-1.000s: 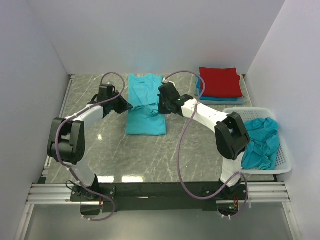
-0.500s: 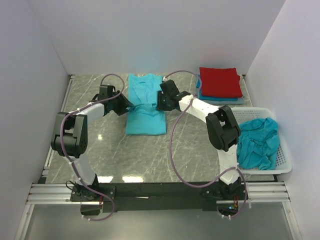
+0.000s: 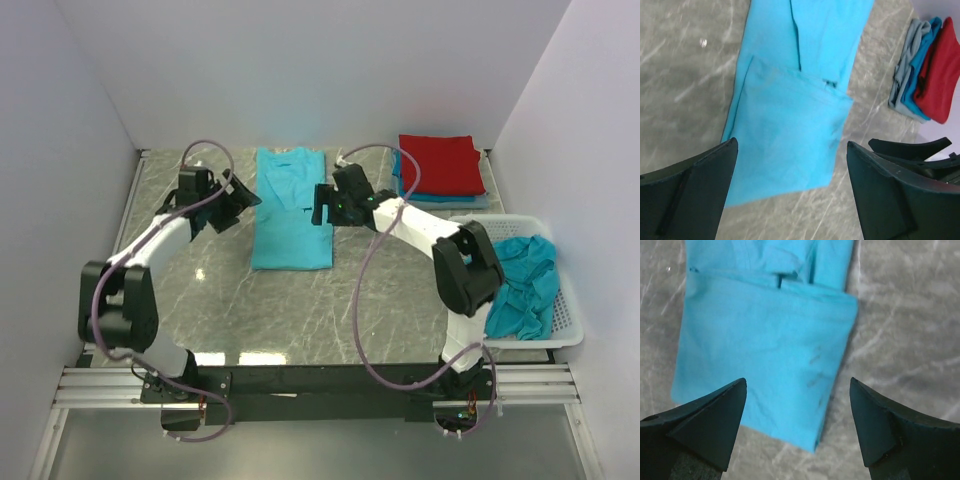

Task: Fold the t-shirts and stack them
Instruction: Fold the tshirt

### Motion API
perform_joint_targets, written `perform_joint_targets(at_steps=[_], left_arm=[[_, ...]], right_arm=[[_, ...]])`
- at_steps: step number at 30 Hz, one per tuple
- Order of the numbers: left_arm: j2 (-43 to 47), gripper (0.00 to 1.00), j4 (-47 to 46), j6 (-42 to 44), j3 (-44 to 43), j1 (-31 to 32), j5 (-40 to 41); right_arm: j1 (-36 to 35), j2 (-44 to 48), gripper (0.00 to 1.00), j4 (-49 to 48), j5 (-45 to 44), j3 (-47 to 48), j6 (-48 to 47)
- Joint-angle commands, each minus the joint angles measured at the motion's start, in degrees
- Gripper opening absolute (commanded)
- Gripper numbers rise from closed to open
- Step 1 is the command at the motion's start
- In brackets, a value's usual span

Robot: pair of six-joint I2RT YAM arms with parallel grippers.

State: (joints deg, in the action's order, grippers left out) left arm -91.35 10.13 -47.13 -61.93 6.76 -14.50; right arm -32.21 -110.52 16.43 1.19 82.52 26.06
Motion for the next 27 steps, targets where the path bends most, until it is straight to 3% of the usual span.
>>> perform_joint_targets(at_steps=[1, 9, 17, 21, 23, 27], left_arm=[[5.1, 0.94, 0.2, 1.0, 5.4, 0.0, -0.1], [9.9, 0.93, -4.6, -0.3, 18.8, 0.1, -3.1], [5.9, 0.87, -8.1, -0.5, 23.0, 0.9, -5.9], [2.7, 0.72, -9.7, -1.0, 23.7, 1.0, -7.1], [1.2, 0.60, -9.7, -0.9, 23.4, 1.1, -6.3], [0.4, 0.27, -9.6, -1.0, 22.9, 1.1, -4.5]], right_arm=[[0.2, 9.2, 0.90, -3.8, 0.9, -5.9, 0.7], [-0.4, 17.9, 0.90, -9.4, 7.6, -22.6, 4.4], [-0.6, 14.5, 0.84, -12.0, 13.2, -24.8, 7.7], [-0.7, 12.0, 0.81, -12.0, 13.3, -23.9, 8.5], [-0.6, 10.2, 0.72, -11.4, 14.2, -22.9, 8.7], [-0.7, 8.0, 0.65, -12.0, 15.6, -22.8, 9.4]])
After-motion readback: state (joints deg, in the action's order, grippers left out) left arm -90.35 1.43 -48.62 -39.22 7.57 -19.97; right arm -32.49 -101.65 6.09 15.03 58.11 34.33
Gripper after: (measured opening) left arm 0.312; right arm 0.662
